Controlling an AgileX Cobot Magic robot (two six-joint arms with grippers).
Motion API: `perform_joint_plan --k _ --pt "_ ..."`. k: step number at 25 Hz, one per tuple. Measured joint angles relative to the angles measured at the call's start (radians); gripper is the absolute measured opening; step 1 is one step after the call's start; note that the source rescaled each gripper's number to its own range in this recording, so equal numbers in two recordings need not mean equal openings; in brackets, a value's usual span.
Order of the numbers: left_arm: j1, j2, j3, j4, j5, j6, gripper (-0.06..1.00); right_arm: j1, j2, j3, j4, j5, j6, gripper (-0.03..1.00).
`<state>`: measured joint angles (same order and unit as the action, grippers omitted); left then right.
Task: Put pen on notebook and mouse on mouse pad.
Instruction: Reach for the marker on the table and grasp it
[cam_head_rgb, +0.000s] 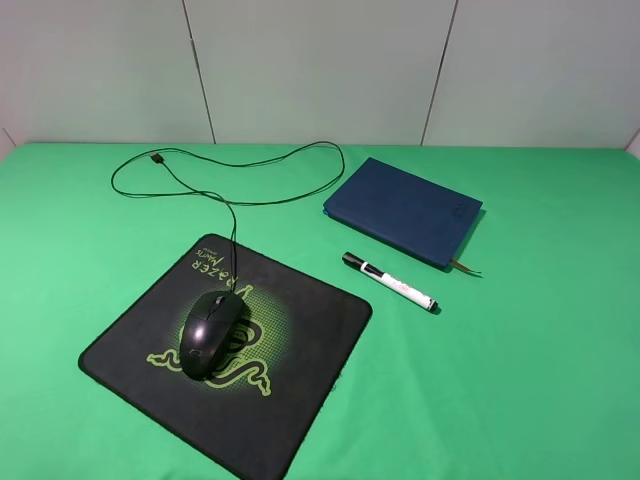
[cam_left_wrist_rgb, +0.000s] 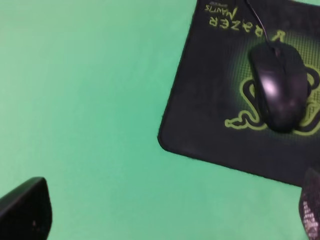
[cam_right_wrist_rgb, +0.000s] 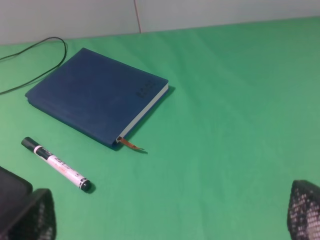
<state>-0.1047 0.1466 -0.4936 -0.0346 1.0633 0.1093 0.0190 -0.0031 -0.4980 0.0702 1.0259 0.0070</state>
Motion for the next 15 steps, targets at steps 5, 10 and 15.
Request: perform_joint_plan --k 5,10,15 --pt "0.017 -0.125 0.0 -0.01 -0.001 0.008 1.0 0.0 0.0 0.0 0.0 0.0 0.0 1.0" --pt "0.017 -0.15 0.0 -0.013 0.0 0.009 1.0 0.0 0.0 0.0 0.0 0.0 0.0 1.0" --pt "0.017 -0.15 0.0 -0.009 0.0 0.009 1.0 0.0 0.0 0.0 0.001 0.0 0.0 1.0"
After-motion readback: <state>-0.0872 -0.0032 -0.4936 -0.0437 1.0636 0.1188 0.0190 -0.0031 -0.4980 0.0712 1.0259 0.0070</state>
